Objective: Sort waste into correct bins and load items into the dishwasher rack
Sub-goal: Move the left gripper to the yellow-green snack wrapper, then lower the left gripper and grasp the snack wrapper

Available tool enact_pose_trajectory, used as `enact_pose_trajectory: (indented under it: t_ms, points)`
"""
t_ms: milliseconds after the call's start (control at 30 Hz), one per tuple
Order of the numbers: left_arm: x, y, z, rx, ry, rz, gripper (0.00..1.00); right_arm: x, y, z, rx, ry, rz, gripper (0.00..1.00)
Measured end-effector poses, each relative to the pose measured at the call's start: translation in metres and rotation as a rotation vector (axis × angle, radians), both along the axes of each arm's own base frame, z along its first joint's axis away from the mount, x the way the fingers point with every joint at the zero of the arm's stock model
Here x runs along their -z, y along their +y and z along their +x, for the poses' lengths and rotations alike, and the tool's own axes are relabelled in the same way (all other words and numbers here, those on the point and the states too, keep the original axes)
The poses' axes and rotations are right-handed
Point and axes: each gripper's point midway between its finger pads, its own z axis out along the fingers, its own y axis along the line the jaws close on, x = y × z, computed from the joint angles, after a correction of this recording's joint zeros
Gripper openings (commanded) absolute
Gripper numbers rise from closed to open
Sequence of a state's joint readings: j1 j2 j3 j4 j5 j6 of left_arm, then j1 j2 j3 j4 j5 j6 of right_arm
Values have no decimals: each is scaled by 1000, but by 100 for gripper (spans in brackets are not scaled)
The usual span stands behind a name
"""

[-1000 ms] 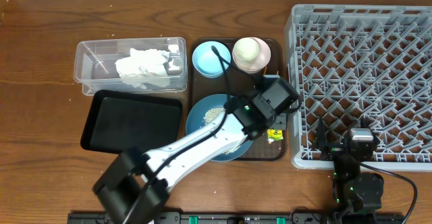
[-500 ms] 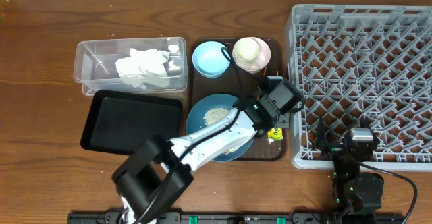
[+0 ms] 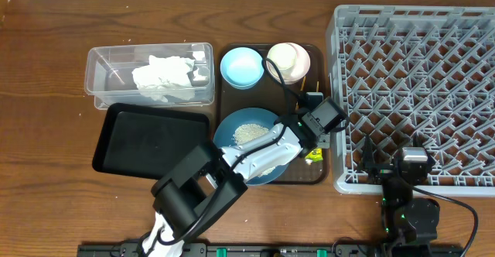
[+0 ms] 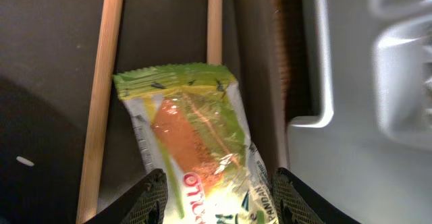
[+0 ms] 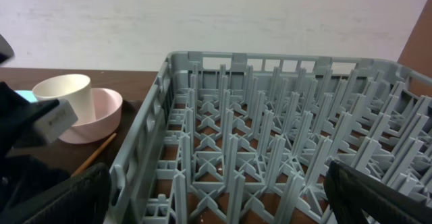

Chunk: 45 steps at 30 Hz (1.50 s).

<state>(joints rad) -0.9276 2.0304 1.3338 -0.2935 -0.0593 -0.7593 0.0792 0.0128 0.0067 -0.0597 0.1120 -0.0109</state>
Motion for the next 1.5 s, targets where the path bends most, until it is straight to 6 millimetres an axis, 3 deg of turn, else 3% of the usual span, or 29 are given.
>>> enact_pose_trajectory:
  t_ms: [300,600,700,767,1033,1100,1200,1500]
  points:
    - [2,0,-1,1,3,4,52,0,0,0,0,0,0,99]
    - [2,1,-1,0,5,8,35,0,0,0,0,0,0,99]
    - [2,2,-1,1,5,9,21,0,0,0,0,0,0,99]
    - [2,2,-1,2,5,10,19,0,0,0,0,0,0,99]
    - [2,1,-1,0,5,8,20,0,0,0,0,0,0,99]
    - [2,1,-1,1,5,9,41,0,0,0,0,0,0,99]
    - [3,3,-2,5,8,16,47,0,0,0,0,0,0,99]
    - [9,16,-6,41,5,101,48,0,0,0,0,0,0,99]
